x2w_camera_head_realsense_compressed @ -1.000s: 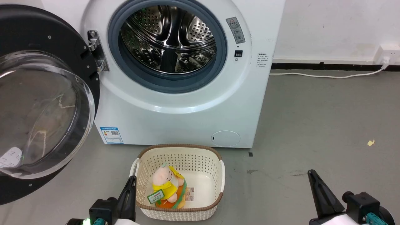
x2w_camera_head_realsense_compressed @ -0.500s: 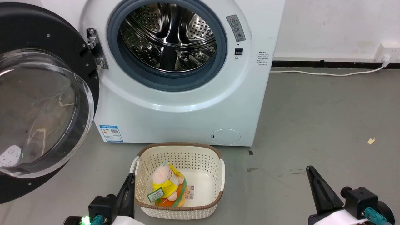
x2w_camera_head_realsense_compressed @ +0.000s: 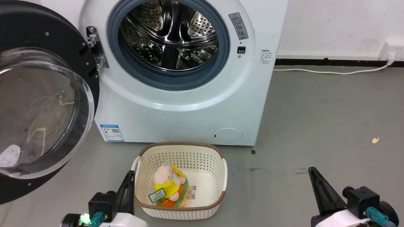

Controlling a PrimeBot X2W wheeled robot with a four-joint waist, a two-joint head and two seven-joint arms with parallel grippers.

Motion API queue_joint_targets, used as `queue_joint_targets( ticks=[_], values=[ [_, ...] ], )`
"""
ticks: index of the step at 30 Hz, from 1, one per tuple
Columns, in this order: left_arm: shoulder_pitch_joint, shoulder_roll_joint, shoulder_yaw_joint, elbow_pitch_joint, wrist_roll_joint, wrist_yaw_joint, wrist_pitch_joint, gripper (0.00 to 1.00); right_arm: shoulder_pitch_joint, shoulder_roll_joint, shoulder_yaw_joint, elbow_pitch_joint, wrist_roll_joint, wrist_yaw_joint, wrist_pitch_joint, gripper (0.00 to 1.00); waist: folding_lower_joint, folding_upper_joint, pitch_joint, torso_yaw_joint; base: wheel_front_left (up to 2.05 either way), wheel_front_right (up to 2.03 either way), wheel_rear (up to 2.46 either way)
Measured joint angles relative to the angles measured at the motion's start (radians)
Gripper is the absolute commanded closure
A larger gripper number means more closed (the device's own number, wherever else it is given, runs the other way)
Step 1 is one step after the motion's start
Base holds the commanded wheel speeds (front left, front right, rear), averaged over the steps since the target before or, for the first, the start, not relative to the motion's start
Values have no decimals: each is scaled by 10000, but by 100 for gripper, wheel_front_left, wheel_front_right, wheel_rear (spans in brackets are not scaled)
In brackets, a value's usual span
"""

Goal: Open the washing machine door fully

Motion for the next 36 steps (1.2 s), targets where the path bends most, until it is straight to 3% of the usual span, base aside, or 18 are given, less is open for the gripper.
queue_joint_targets(
  ticks=[36],
  values=[
    [-224,-17,263,-560,282,100,803,100,-232,2,25,-316,-384,0,800,100,0,0,248,-25,0,0,0]
  ],
)
